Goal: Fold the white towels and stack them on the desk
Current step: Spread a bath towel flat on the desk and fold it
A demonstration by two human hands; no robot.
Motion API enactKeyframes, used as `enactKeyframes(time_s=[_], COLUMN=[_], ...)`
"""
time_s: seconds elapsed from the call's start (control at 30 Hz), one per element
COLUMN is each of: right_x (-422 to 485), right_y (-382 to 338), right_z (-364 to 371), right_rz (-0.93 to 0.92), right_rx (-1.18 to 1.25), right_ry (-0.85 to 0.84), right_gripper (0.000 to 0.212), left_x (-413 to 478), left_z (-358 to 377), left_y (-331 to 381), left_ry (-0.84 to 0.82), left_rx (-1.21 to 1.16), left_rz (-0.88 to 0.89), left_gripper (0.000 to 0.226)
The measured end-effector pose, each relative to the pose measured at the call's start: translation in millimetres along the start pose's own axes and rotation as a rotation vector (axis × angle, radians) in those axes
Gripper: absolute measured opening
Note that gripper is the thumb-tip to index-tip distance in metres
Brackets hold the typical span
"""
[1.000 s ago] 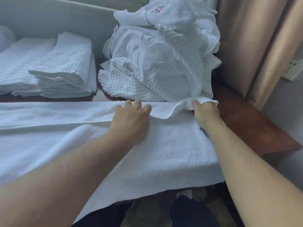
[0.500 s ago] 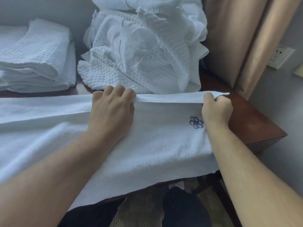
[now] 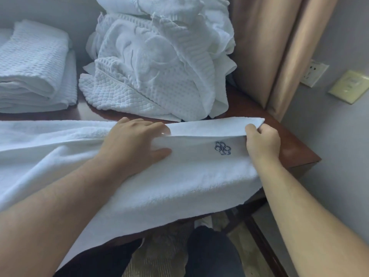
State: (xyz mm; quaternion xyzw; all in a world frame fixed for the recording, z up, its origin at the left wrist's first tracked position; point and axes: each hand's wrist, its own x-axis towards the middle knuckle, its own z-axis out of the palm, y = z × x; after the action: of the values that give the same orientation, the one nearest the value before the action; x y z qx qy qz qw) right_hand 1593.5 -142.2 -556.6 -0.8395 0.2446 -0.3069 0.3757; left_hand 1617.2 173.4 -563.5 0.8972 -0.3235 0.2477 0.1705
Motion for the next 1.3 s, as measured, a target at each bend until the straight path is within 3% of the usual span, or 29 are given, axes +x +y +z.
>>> enactKeyframes(time_s=[0.13,0.33,0.47,0.63,0.77,0.9,0.93,1.0,1.03,1.1,1.17,1.2,1.23,1.3], right_x=[-15.3,-18.1,-21.2,-20.8,-23.5,-17.0,-16.1,-15.6,-17.4,-26.2,-41.1,-50.7,-59.7,-67.5], right_y=[-9.8,-2.5,-1.8,-1.8,-7.0,-19.2,-23.2,-36.6,-47.3,-70.8,-77.9,-75.0,-69.7,-59.3], right_z=[-2.4,-0.6,-0.6,-1.4,-2.7,-6.9,-10.2,-11.3,-6.5,13.1,38.1,47.6,54.5,59.0], right_rz=[-0.157,-0.164,-0.209,-0.278,-0.203,0.111,0.130,-0.057,-0.185,-0.286,-0.206,-0.157,-0.149,-0.206], right_rx=[0.092,-0.053,-0.006,0.009,0.011,-0.076,-0.205,-0.359,-0.343,-0.294,-0.400,-0.511,-0.603,-0.658], right_ry=[0.209,0.191,0.251,0.266,0.222,0.138,0.141,0.155,0.107,-0.163,-0.510,-0.635,-0.685,-0.637], right_gripper=[0.032,0.029,0.010,0.030,0.030,0.022,0.024,0.025,0.022,0.015,0.027,0.044,0.059,0.067], left_x=[-0.5,-1.4,-1.8,-1.5,-2.0,-1.6,-1.6,-1.8,-1.9,-2.2,-1.8,-2.0,-2.8,-6.3], left_z=[-1.2,-0.5,2.0,3.2,3.2,2.7,2.7,3.5,3.9,3.1,1.2,-0.1,-1.6,-5.1], left_y=[-0.6,-1.1,-2.5,-3.3,-3.0,-1.7,-1.3,-1.4,-1.7,-1.6,0.4,2.0,3.2,3.8], left_ry=[0.009,-0.042,-0.033,-0.082,-0.088,-0.087,-0.086,-0.075,-0.072,-0.082,-0.098,-0.108,-0.119,-0.133], left_rx=[0.008,0.036,0.048,0.045,0.056,0.073,0.073,0.076,0.078,0.085,0.080,0.071,0.063,0.074], left_rz=[-0.030,-0.019,0.012,-0.011,-0.010,0.001,0.007,0.012,0.011,0.005,-0.012,-0.031,-0.053,-0.102], left_gripper=[0.025,0.015,0.011,0.011,0.010,0.012,0.013,0.013,0.013,0.015,0.017,0.018,0.020,0.028])
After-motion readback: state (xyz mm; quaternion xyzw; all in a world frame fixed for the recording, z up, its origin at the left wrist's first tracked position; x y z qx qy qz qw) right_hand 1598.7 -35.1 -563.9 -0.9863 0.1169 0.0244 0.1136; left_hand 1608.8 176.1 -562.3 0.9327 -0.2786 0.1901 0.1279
